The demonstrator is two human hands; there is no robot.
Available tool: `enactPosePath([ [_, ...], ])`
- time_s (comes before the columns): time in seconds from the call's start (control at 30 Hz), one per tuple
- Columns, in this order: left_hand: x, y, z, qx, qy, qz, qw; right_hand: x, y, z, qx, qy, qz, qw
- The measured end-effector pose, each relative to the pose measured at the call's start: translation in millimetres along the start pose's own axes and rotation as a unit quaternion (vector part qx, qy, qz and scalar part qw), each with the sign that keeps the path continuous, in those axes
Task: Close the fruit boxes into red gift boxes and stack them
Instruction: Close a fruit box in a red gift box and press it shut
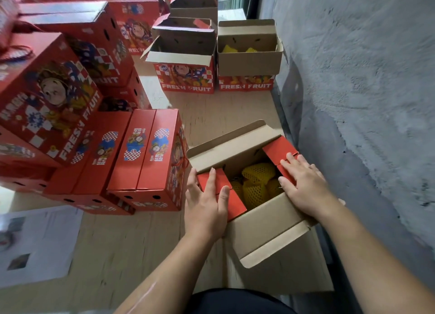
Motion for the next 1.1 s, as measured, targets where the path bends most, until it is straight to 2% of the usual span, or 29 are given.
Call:
enactPosePath([
  [0.1,-0.3,-2.6,2.8,0.0,0.019,0.0,1.0,4.9,5.9,-5.6,0.0,-0.003,-0.022,1.0],
  [0.2,-0.9,-11.9,11.8,0.001,0.063,-0.012,0.998,3.5,9.6,-18.8,0.057,-0.075,-0.037,0.995],
  [0.27,-4.1,-20.5,17.4,-0.016,0.141,0.001,0.99,7.7,13.7,-28.7,0.094,-0.138,-0.026,0.986],
  [0.33,-6.2,-24.7,20.0,-0.03,0.23,0.021,0.972,9.2,16.1,-30.0,0.1,-0.151,-0.017,0.983],
  [0.4,-8.6,-19.8,18.6,-0.042,0.265,0.024,0.963,6.2,16.6,-28.1,0.104,-0.156,-0.023,0.982],
  [0.5,-10.7,-0.5,5.2,-0.06,0.325,-0.017,0.944,-5.8,19.8,-28.6,0.13,-0.204,-0.087,0.966],
  [0.57,-10.0,13.9,-2.5,-0.066,0.367,-0.043,0.927,-10.6,31.8,-30.2,0.172,-0.253,-0.141,0.942],
  [0.63,-9.7,25.9,-6.1,-0.046,0.371,-0.045,0.926,-12.3,44.1,-25.8,0.201,-0.268,-0.163,0.928],
  [0.73,-20.3,38.2,1.4,0.001,0.36,-0.09,0.929,-19.1,53.9,-18.0,0.218,-0.242,-0.141,0.935],
  [0.83,-39.6,43.1,10.2,0.021,0.396,-0.118,0.91,-35.1,71.1,-9.7,0.241,-0.247,-0.123,0.93],
  [0.97,-92.6,55.4,2.5,0.128,0.398,-0.137,0.898,-63.5,106.2,21.5,0.212,-0.289,-0.153,0.921],
  [1.1,-153.4,82.4,30.2,0.139,0.456,-0.141,0.867,-87.5,137.1,76.6,0.173,-0.225,-0.117,0.952],
])
Point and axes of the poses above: each hand's wrist, its own y-axis away from the middle knuckle, its own x-axis out of the palm, z = x × y, the point moved 8 cm from there along -y, towards the middle knuckle, and after that the axes turned 1 degree about -z, right-handed, at the moved point
